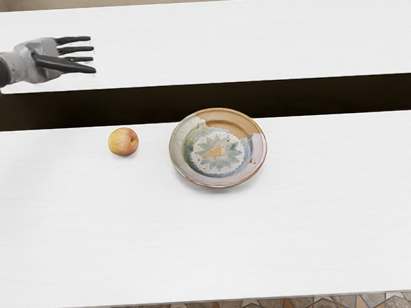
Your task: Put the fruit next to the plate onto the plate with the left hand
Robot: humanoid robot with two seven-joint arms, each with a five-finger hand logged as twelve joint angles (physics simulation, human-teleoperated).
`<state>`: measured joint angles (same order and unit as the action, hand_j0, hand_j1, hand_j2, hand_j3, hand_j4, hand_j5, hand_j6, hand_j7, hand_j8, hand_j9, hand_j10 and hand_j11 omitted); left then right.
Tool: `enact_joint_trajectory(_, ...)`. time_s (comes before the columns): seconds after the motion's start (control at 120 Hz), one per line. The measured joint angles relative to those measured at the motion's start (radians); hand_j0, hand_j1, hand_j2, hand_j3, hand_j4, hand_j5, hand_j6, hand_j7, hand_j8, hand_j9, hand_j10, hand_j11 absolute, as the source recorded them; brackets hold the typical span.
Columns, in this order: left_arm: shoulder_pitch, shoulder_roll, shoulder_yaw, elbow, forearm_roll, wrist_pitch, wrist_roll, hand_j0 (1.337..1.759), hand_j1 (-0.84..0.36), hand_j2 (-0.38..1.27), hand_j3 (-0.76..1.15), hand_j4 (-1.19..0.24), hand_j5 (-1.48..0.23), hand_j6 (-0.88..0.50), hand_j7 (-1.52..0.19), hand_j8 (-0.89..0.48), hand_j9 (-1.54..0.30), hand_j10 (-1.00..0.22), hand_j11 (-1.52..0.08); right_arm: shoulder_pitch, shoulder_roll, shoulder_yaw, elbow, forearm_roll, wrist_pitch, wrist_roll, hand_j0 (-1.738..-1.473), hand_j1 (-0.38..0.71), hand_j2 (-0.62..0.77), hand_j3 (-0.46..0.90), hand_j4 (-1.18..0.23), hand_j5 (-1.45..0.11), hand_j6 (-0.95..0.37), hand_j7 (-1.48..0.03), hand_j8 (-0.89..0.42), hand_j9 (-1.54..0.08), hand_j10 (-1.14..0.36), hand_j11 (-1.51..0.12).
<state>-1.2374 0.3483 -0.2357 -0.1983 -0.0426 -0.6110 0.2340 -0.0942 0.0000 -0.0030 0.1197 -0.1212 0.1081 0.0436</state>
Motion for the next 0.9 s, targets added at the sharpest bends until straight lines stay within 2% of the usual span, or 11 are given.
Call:
enact_joint_trajectory(0.308, 0.012, 0.026, -0.002, 0.006, 0.005, 0.000, 0.011, 1.658, 0.06, 0.05, 0.00, -0.24, -0.32, -0.24, -0.32, -0.24, -0.32, -0.24, -0.32, 0.008, 0.000, 0.000, -0.008, -0.001, -0.004, 0.000, -1.658, -0.31, -0.01, 0.00, -0.04, -0.05, -0.04, -0.05, -0.04, -0.05, -0.04, -0.05)
enact_joint_trajectory(0.442, -0.025, 0.162, 0.043, -0.039, 0.075, 0.000, 0.108, 1.658, 0.06, 0.05, 0.00, -0.24, -0.32, -0.24, -0.32, -0.24, -0.32, -0.24, -0.32, 0.008, 0.000, 0.000, -0.010, -0.001, -0.004, -0.001, -1.658, -0.31, -0.01, 0.00, -0.04, -0.05, -0.04, -0.05, -0.04, -0.05, -0.04, -0.05)
enact_joint_trajectory(0.483, -0.045, 0.162, 0.074, -0.053, 0.112, 0.000, 0.133, 1.658, 0.06, 0.05, 0.00, -0.24, -0.32, -0.24, -0.32, -0.24, -0.32, -0.24, -0.32, 0.008, 0.000, 0.000, -0.010, -0.001, -0.004, -0.001, -1.658, -0.31, -0.01, 0.00, -0.04, -0.05, -0.04, -0.05, -0.04, -0.05, -0.04, -0.05)
enact_joint_trajectory(0.583, -0.089, 0.150, 0.112, -0.070, 0.193, 0.000, 0.261, 1.658, 0.06, 0.05, 0.00, -0.24, -0.32, -0.24, -0.32, -0.24, -0.32, -0.24, -0.32, 0.008, 0.000, 0.000, -0.010, -0.001, -0.004, -0.001, -1.658, -0.31, -0.01, 0.00, -0.04, -0.05, -0.04, -0.05, -0.04, -0.05, -0.04, -0.05)
enact_joint_trajectory(0.65, -0.090, 0.122, 0.124, -0.075, 0.249, 0.000, 0.316, 1.658, 0.06, 0.05, 0.00, -0.24, -0.32, -0.24, -0.32, -0.24, -0.32, -0.24, -0.32, 0.008, 0.000, 0.000, -0.010, -0.001, -0.004, -0.001, -1.658, -0.31, -0.01, 0.00, -0.04, -0.05, -0.04, -0.05, -0.04, -0.05, -0.04, -0.05)
enact_joint_trajectory(0.75, -0.148, 0.103, 0.132, -0.089, 0.347, 0.000, 0.354, 1.658, 0.06, 0.05, 0.00, -0.24, -0.32, -0.24, -0.32, -0.24, -0.32, -0.24, -0.32, 0.008, 0.000, 0.000, -0.010, -0.001, -0.004, -0.001, -1.658, -0.31, -0.01, 0.00, -0.04, -0.05, -0.04, -0.05, -0.04, -0.05, -0.04, -0.05)
enact_joint_trajectory(0.9, -0.185, 0.107, 0.141, -0.168, 0.461, 0.000, 0.371, 1.658, 0.06, 0.05, 0.00, -0.25, -0.32, -0.25, -0.32, -0.24, -0.32, -0.24, -0.32, 0.008, 0.000, 0.000, -0.010, -0.001, -0.004, -0.001, -1.658, -0.31, -0.01, 0.00, -0.04, -0.05, -0.04, -0.05, -0.04, -0.05, -0.04, -0.05)
